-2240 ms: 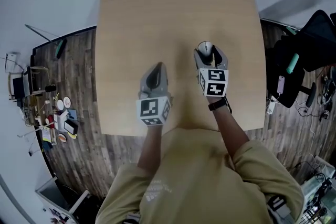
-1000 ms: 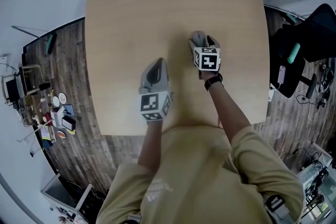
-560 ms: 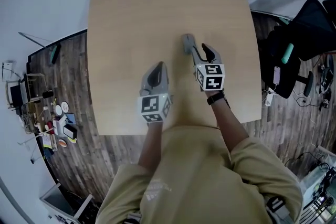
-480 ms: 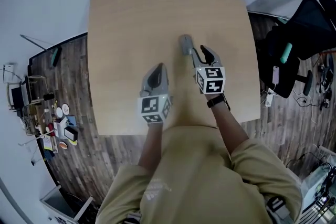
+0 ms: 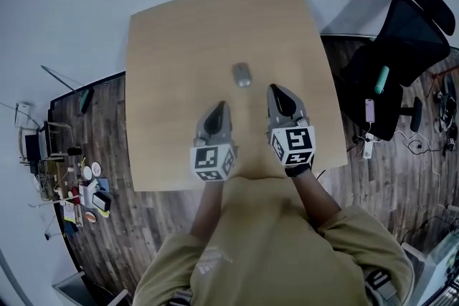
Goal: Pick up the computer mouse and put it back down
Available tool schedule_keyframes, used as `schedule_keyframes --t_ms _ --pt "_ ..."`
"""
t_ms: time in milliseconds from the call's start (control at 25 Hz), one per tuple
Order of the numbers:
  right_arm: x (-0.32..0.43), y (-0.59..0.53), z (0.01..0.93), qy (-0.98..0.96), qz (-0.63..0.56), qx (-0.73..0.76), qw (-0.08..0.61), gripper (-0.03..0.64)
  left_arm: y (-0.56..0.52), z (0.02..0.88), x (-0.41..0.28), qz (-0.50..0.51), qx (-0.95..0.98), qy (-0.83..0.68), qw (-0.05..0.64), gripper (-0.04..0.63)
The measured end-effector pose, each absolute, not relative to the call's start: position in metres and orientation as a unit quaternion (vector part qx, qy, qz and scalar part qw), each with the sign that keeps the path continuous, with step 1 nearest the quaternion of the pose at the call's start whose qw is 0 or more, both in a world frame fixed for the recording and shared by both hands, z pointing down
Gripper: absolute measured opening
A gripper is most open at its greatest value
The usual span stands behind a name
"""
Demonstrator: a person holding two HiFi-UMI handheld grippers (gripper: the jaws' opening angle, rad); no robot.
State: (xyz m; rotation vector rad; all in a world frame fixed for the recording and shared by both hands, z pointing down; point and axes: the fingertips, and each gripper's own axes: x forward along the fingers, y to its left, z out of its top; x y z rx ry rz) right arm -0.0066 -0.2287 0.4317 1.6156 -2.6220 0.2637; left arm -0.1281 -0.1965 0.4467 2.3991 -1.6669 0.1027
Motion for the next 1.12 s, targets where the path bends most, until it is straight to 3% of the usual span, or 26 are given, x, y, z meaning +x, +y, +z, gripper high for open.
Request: schedule_keyframes --t_ms 840,1120 --pt "0.051 -0.156 0.416 -0.849 0.04 0.527 0.023 0.008 -0.147 0.42 -0.075 0.013 0.821 -0.566 0.079 0.002" --pt "0.082 -0.156 0.434 -0.837 0.06 0.544 0.005 0.008 -0.119 0.426 -0.053 0.057 0.823 -0.562 0.059 0.0"
